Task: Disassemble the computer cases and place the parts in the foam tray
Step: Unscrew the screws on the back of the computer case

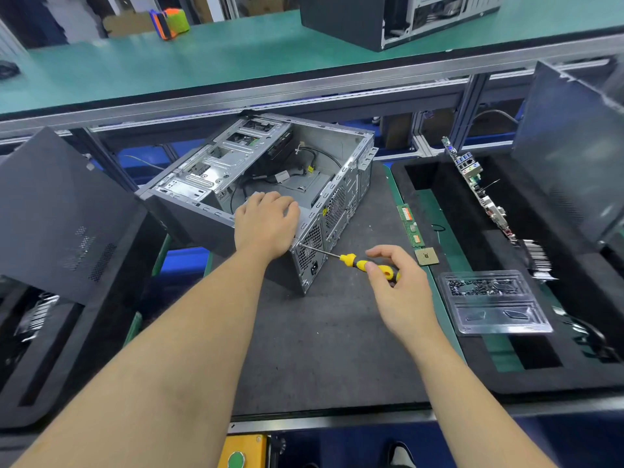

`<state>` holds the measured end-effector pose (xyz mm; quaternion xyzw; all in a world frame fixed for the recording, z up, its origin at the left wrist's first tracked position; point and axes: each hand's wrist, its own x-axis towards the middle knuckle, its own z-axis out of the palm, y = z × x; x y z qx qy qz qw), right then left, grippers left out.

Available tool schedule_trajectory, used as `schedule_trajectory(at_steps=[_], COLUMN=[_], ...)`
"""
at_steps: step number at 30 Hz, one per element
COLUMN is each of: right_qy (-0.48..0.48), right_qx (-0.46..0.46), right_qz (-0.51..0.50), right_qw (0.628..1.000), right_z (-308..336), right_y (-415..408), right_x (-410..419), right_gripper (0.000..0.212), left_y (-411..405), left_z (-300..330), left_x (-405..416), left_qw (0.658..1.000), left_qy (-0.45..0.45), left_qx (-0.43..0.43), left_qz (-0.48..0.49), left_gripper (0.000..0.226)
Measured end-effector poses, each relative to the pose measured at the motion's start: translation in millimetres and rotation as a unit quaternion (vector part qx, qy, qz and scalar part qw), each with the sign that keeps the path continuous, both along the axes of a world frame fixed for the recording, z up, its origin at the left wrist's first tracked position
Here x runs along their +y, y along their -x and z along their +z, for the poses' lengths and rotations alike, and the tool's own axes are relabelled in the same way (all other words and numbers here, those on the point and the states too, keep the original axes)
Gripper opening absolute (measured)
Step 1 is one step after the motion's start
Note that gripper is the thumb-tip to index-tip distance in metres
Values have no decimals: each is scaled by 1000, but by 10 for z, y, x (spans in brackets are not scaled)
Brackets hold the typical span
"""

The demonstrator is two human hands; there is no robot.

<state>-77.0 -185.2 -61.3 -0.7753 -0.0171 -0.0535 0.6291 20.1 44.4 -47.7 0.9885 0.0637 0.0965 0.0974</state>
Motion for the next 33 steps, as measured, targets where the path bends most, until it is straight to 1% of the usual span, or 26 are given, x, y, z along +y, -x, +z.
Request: schedule_trajectory(at_steps=[3,5,6,7,9,11,12,13,17,18,19,22,24,25,26,27,28,29,30,31,33], right_qy=[-18,-40,-51,-57,-46,-17,-9,2,29,24,12,-24,-48,-61,-71,-69,-63,-50,-37,-26,6], right_qx=[-25,-16,-6,17,78,120,122,117,45,27,12,-16,-14,-8,5,24,51,78,94,100,68], right_qz=[28,39,42,37,11,1,3,2,-7,-9,-10,19,37,40,38,27,15,7,4,5,4], right_qw=[999,998,998,998,996,993,992,993,999,999,1000,999,998,997,997,997,997,996,995,995,998], right_z=[83,83,55,60,40,-31,-60,-78,-79,-60,-27,71,101,89,81,74,73,55,20,-6,-19], right_y=[44,62,57,55,6,-29,-37,-36,9,10,12,44,60,61,61,48,29,8,-13,-27,-20], right_x=[11,11,10,24,20,0,-15,-20,-17,-10,0,19,30,30,38,41,37,26,12,-3,-17], right_gripper=[41,43,40,33,3,28,34,34,15,14,17,35,41,40,36,26,10,9,23,29,26], left_y=[4,9,10,10,10,9,8,7,-9,-12,-15,-18,-16,-15,-13,-12,-11,-11,-11,-11,-8], left_z=[-2,-1,0,1,5,6,5,1,-17,-20,-23,-26,-24,-21,-18,-15,-13,-13,-12,-13,-14], left_x=[0,-2,-4,-5,-7,-8,-5,-3,6,7,8,13,12,10,8,8,9,9,11,12,12], left_qw=[1000,1000,1000,1000,1000,1000,1000,1000,1000,1000,1000,1000,1000,1000,1000,1000,1000,1000,1000,1000,1000], left_qy=[1,2,2,3,5,6,5,4,-3,-5,-6,-7,-8,-8,-7,-6,-6,-6,-5,-4,-1], left_qx=[-1,-4,-5,-5,-4,-6,-7,-8,-8,-8,-8,-7,-7,-7,-6,-5,-5,-4,-4,-4,-4], left_qz=[1,1,1,1,0,-1,-2,-2,2,3,3,2,1,1,0,0,-1,-1,-1,-1,-3], left_gripper=[24,24,23,23,24,24,23,23,30,30,31,29,28,28,27,26,26,25,25,25,24])
